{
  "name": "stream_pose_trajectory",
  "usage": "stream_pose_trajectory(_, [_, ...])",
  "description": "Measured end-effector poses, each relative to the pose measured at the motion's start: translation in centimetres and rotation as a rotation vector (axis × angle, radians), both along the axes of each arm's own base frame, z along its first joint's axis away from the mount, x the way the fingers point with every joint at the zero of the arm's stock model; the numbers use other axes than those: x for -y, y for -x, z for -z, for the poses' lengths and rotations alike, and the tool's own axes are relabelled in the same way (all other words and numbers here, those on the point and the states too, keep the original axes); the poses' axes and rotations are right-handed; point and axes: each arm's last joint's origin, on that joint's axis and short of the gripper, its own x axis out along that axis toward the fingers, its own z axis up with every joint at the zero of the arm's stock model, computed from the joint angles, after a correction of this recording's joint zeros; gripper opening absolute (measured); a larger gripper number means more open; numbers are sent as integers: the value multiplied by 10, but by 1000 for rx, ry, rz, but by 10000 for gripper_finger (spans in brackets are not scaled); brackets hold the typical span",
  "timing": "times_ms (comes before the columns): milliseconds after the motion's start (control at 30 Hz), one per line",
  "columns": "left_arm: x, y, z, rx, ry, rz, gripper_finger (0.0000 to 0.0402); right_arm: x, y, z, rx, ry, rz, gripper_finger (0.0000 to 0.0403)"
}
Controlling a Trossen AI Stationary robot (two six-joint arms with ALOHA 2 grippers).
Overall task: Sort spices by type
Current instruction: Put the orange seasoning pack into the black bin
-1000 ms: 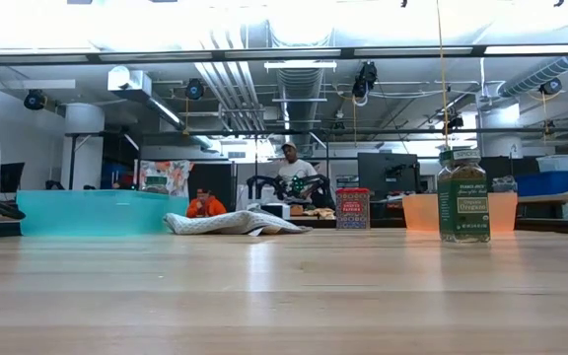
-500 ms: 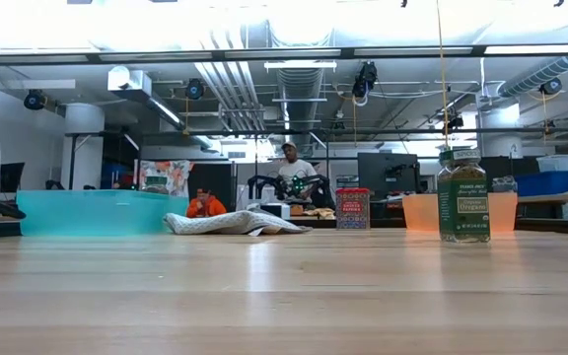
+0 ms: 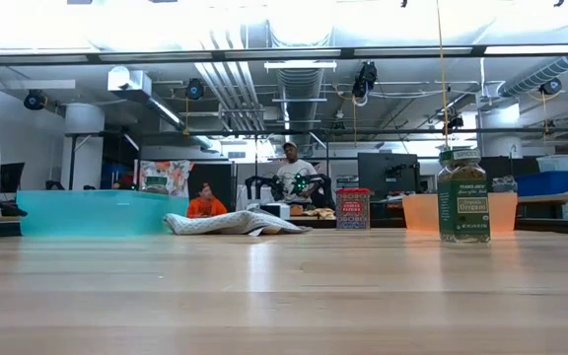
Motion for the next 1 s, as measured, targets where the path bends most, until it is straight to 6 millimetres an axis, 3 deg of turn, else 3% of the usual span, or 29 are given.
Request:
stream_pose_trajectory(167, [-6,-2,19,-140,97,238,0,5,-4,1,-4,6,16,9])
stream_pose_trajectory(300, [-28,-23,62,-346,272,135,0,7,-5,2,-6,12,17,9])
stream_pose_trajectory(400, [-40,-24,74,-518,440,93,0,7,-5,2,-9,11,16,9])
stream_pose_trajectory(533, [-54,-8,69,-706,612,-45,0,8,-5,3,-11,10,16,9])
stream_pose_trajectory(700, [-62,15,49,-926,709,-232,0,8,-5,6,-20,16,17,9])
stream_pose_trajectory(900, [-69,23,12,-952,732,-285,0,16,-9,14,-26,4,52,9])
stream_pose_trajectory(1000, [-69,28,7,-1021,745,-291,0,18,-9,19,-34,-4,69,9])
